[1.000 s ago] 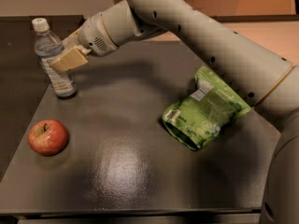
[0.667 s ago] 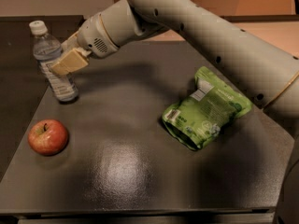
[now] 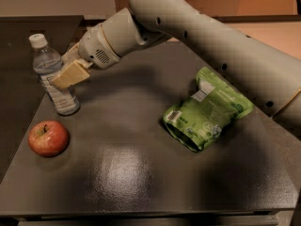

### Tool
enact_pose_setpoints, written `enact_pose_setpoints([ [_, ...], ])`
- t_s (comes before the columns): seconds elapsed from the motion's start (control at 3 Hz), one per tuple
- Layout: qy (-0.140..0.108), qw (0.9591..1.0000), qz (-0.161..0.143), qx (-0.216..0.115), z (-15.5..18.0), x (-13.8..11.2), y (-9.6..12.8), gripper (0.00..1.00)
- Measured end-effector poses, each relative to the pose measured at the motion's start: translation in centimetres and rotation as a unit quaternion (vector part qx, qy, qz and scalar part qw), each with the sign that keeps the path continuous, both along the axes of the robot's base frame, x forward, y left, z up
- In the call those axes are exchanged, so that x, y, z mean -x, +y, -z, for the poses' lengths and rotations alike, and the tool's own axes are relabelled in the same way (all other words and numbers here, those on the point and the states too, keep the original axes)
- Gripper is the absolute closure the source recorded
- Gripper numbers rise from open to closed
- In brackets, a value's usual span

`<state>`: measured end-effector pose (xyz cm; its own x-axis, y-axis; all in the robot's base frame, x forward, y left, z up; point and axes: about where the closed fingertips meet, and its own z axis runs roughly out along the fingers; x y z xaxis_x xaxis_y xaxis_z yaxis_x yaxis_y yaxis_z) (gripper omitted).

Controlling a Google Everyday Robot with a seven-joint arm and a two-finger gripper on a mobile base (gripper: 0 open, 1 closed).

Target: Move blue plastic bottle near apple

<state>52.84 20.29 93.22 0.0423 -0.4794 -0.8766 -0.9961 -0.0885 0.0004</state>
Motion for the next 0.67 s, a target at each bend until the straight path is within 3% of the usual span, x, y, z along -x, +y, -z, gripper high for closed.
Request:
enact_pose_setpoints([
  [0.67, 0.008, 0.9998, -0.021, -0.002, 1.3, 1.3, 0.33, 0.58],
])
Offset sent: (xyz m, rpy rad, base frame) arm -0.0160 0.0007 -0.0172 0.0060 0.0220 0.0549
